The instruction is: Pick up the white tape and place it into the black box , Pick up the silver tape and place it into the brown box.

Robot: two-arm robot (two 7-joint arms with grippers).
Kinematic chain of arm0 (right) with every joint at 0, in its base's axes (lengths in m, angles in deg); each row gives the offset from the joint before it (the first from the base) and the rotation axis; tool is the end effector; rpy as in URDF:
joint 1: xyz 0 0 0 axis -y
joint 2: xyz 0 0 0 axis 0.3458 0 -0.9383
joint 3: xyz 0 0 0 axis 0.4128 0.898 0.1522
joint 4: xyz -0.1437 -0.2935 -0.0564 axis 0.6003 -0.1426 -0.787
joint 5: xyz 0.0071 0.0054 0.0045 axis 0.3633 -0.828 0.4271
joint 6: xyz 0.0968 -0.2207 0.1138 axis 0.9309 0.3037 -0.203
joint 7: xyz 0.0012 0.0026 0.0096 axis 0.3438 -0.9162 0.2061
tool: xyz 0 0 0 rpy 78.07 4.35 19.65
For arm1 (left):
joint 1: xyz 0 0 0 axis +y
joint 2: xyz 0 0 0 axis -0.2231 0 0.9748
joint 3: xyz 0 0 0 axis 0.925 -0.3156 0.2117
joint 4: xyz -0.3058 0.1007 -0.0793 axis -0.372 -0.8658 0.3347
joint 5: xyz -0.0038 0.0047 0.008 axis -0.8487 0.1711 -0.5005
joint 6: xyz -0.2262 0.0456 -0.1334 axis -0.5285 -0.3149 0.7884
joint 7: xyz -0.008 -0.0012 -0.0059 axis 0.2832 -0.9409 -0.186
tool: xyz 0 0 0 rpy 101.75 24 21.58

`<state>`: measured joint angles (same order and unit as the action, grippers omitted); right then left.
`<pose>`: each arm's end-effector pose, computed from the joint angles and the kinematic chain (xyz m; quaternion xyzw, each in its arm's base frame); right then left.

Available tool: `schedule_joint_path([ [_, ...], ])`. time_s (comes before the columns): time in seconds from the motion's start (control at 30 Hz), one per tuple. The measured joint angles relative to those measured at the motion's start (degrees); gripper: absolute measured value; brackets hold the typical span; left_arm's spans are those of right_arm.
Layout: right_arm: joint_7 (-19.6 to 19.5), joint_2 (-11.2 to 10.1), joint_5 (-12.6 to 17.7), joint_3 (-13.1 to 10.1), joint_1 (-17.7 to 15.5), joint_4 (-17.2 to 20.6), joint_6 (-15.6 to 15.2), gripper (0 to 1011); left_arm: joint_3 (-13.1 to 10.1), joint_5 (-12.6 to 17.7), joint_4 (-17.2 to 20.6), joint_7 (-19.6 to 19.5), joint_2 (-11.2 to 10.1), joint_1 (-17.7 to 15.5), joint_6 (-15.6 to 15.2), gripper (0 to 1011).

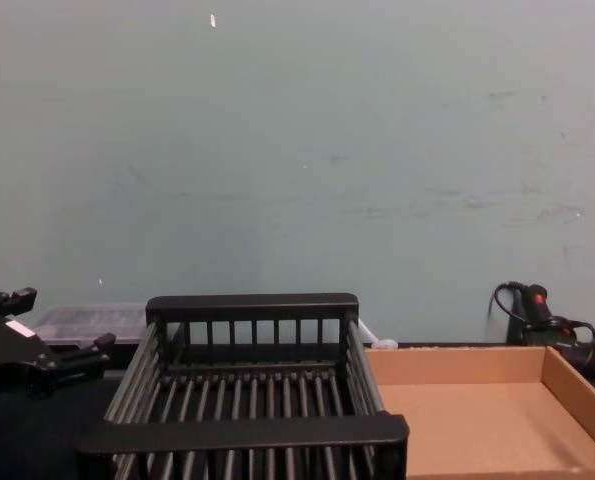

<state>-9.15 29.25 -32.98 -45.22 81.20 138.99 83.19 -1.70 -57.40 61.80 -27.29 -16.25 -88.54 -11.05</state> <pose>0.3249 -0.1173 -0.3276 -0.1416 -0.1325 -0.5799 0.7913 0.3249 0.1175 -0.3277 0.1416 -0.1324 0.5799 0.7913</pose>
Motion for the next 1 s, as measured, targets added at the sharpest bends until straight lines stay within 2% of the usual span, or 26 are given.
schedule_joint_path([
  [0.27, 0.01, 0.01, -0.01, -0.02, 0.00, 0.00, 0.00, 1002, 0.00, 0.00, 0.00, 0.00, 0.00, 0.00, 0.00, 1001],
  [0.57, 1.58, 0.11, 0.47, -2.11, -1.15, 1.40, -0.49, 1002, 0.00, 0.00, 0.00, 0.00, 0.00, 0.00, 0.00, 1001],
  [0.83, 4.50, -1.63, 3.50, -4.68, -4.15, 5.82, -3.40, 1002, 0.00, 0.00, 0.00, 0.00, 0.00, 0.00, 0.00, 1001],
  [1.0, 7.18, -3.91, 6.93, -7.29, -7.48, 10.31, -6.30, 1002, 0.00, 0.00, 0.00, 0.00, 0.00, 0.00, 0.00, 1001],
])
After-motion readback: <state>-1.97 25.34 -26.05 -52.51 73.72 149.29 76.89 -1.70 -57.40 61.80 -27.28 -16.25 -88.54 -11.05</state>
